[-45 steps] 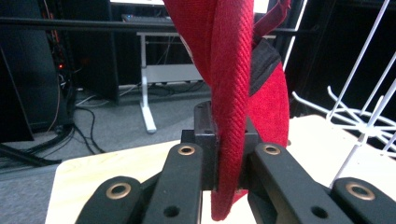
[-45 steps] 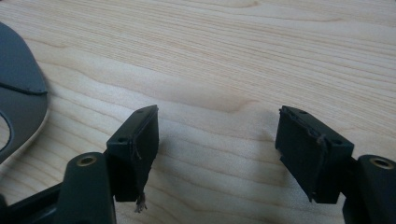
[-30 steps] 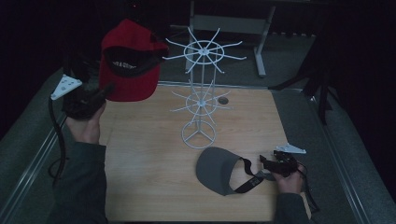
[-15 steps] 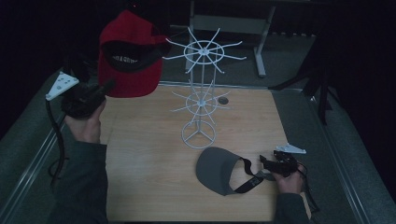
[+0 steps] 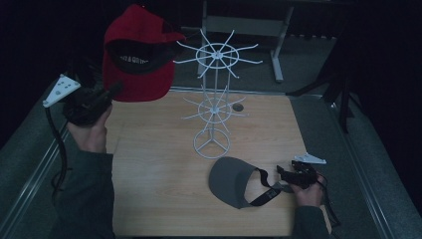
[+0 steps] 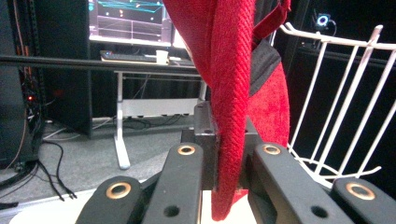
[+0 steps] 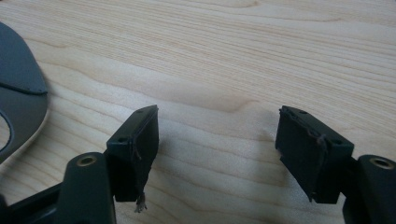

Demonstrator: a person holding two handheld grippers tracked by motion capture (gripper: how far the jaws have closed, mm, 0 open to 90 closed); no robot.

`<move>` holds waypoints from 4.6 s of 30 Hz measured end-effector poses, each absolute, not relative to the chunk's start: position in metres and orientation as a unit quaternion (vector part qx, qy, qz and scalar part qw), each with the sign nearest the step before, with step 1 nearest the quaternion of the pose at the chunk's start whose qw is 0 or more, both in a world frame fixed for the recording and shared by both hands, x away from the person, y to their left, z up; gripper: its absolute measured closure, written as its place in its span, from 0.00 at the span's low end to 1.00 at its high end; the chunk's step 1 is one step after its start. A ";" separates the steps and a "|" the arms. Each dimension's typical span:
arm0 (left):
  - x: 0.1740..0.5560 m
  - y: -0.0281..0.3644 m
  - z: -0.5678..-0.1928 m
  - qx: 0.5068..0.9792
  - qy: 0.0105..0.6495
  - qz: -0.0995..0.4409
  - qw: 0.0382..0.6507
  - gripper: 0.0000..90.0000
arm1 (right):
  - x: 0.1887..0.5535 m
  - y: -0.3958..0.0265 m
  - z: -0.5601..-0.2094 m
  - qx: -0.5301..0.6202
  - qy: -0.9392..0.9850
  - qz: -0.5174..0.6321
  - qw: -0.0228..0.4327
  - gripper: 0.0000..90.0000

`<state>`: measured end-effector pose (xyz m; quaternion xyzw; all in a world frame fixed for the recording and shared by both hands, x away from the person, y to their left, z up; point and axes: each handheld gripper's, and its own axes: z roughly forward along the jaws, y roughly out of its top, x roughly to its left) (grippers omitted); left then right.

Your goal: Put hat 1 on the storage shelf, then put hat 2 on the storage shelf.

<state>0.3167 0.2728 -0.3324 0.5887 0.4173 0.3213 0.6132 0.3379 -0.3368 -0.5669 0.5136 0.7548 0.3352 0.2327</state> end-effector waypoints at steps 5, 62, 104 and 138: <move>0.313 0.272 -0.332 0.594 0.411 0.325 0.610 0.96 | 0.338 -0.337 -0.567 0.513 0.755 0.335 0.233 0.33; 0.303 0.258 -0.442 0.660 0.415 0.262 0.568 0.81 | 0.338 -0.337 -0.567 0.514 0.755 0.335 0.232 0.33; 0.292 0.240 -0.507 0.688 0.456 0.252 0.505 0.68 | 0.305 -0.316 -0.531 0.465 0.790 0.361 0.170 0.53; 0.294 0.241 -0.513 0.683 0.467 0.245 0.506 0.67 | 0.301 -0.304 -0.540 0.445 0.831 0.272 0.195 0.79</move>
